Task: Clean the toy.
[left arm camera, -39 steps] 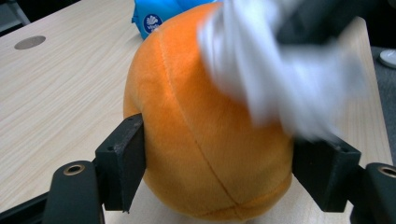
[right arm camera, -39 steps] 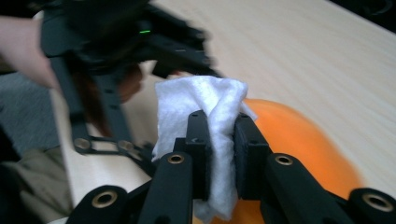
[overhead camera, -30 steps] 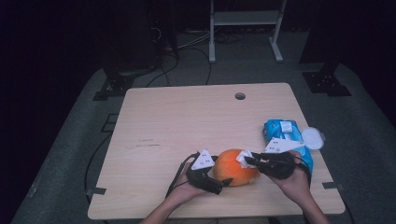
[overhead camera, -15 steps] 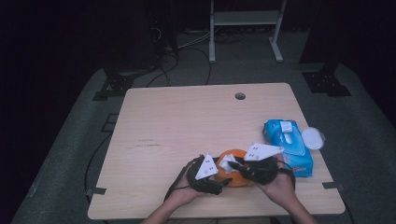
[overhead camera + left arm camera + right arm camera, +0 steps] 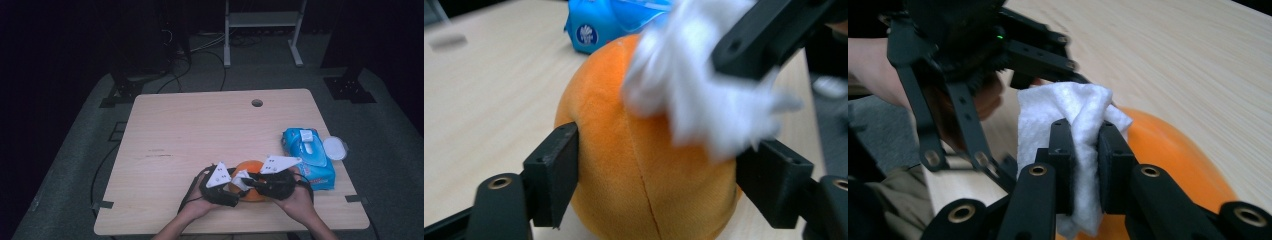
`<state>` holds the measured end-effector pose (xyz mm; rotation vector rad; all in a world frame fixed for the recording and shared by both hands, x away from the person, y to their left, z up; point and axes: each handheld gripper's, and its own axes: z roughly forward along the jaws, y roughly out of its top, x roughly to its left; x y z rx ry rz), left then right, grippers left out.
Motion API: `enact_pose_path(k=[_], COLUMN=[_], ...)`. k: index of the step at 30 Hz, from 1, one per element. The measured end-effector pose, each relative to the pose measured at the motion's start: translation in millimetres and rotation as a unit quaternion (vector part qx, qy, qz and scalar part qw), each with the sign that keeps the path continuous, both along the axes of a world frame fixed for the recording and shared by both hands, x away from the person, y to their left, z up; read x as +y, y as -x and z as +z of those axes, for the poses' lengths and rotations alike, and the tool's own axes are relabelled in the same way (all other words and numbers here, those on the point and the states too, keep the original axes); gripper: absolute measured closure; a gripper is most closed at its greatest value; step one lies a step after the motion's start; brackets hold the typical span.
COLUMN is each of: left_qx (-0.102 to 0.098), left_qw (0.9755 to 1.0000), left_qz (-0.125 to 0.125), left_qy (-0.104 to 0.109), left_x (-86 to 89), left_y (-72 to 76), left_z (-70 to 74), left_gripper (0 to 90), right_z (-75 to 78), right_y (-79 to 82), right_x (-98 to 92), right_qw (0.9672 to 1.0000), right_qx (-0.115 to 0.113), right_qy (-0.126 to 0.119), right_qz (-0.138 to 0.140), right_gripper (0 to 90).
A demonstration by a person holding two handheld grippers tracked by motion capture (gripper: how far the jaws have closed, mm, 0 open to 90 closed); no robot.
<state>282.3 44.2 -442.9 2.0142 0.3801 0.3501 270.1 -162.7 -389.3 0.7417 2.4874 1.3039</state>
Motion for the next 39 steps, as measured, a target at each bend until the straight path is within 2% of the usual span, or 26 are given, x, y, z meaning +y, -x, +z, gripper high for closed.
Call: enact_pose_path(k=[1,2,3,4,6,8,10,12,13,15,16,18,20,22,25,27,29,31,33,34,36,39], left_qx=[-0.012,-0.034,-0.045,-0.047,-0.037,-0.015,0.020,0.022,0.017,-0.007,-0.021,-0.044,-0.059,-0.062,-0.055,-0.041,-0.008,0.032,0.041,0.037,0.015,-0.018], left_qw=[0.9999,0.9991,0.9984,0.9984,0.9991,0.9998,0.9998,0.9998,0.9999,0.9999,0.9993,0.9981,0.9968,0.9966,0.9972,0.9982,0.9996,0.9992,0.9989,0.9991,0.9998,0.9994], left_qz=[-0.004,-0.010,-0.012,-0.014,-0.011,-0.006,-0.001,0.000,-0.002,-0.005,-0.009,-0.016,-0.022,-0.025,-0.026,-0.028,-0.028,-0.018,-0.015,-0.016,-0.016,-0.021], left_qy=[-0.009,-0.023,-0.031,-0.030,-0.020,-0.006,0.007,0.001,-0.002,-0.015,-0.029,-0.039,-0.050,-0.049,-0.043,-0.033,-0.008,0.015,0.014,0.011,0.000,-0.020], left_x=[-1.1,-2.4,-2.3,-1.8,-0.8,-0.8,-2.3,-2.7,-3.1,-4.4,-5.8,-7.0,-6.8,-5.3,-2.9,-0.7,-0.9,-2.6,-3.4,-3.0,-2.8,-4.9], left_y=[2.0,4.3,5.1,4.9,2.5,-0.8,-5.0,-3.9,-2.9,1.3,4.2,8.1,9.2,8.2,5.9,3.3,-0.3,-3.9,-4.0,-3.0,0.1,5.3], left_z=[0.6,0.6,0.5,-0.5,-1.6,-2.0,-4.1,-4.8,-4.0,-0.9,-0.2,-0.6,-0.3,-0.9,-2.6,-3.7,-3.8,-4.2,-5.8,-5.9,-3.4,-1.7], left_gripper=[25.7,26.2,26.6,26.6,25.1,16.5,10.8,13.2,17.0,22.5,23.5,24.4,25.2,25.8,25.7,24.3,18.3,9.4,9.5,13.8,20.4,24.1], right_z=[0.8,1.6,3.2,4.1,5.8,5.1,4.2,4.0,4.2,2.8,1.5,-1.0,0.7,3.9,5.1,3.0,-0.2,-1.2,0.3,1.2,1.4,-0.8], right_y=[0.5,0.4,-1.2,-2.6,-6.6,-10.8,-11.0,-8.2,-4.7,1.6,4.0,7.0,4.7,-1.6,-12.5,-16.0,-15.8,-13.2,-9.6,-7.0,-0.8,3.3], right_x=[3.3,3.5,0.3,-3.2,-15.3,-29.8,-34.0,-31.3,-25.0,-11.0,-4.8,7.6,9.0,-0.7,-24.0,-37.8,-43.2,-39.8,-30.7,-24.3,-6.7,8.9], right_qw=[1.0000,0.9999,0.9998,0.9998,0.9993,0.9983,0.9981,0.9983,0.9988,0.9995,0.9995,0.9991,0.9990,0.9988,0.9981,0.9974,0.9973,0.9974,0.9983,0.9986,0.9997,0.9999], right_qx=[-0.007,-0.011,-0.016,-0.016,-0.016,-0.011,-0.008,-0.009,-0.015,-0.022,-0.025,-0.033,-0.035,-0.038,-0.021,-0.007,-0.001,0.000,-0.004,-0.004,-0.005,-0.011], right_qy=[0.006,0.009,0.009,0.006,0.005,0.005,0.002,0.005,0.010,0.014,0.019,0.029,0.028,0.020,0.006,0.001,-0.001,0.004,0.006,0.005,0.002,0.013], right_qz=[0.004,0.002,-0.004,-0.011,-0.033,-0.056,-0.061,-0.057,-0.047,-0.017,-0.011,0.000,-0.004,-0.022,-0.058,-0.071,-0.073,-0.072,-0.058,-0.052,-0.022,-0.003], right_gripper=[78.4,78.4,78.4,78.3,78.3,78.4,78.4,78.9,78.8,78.8,78.7,78.8,78.9,78.8,78.8,78.8,78.9,79.2,79.4,79.3,79.1,79.0])
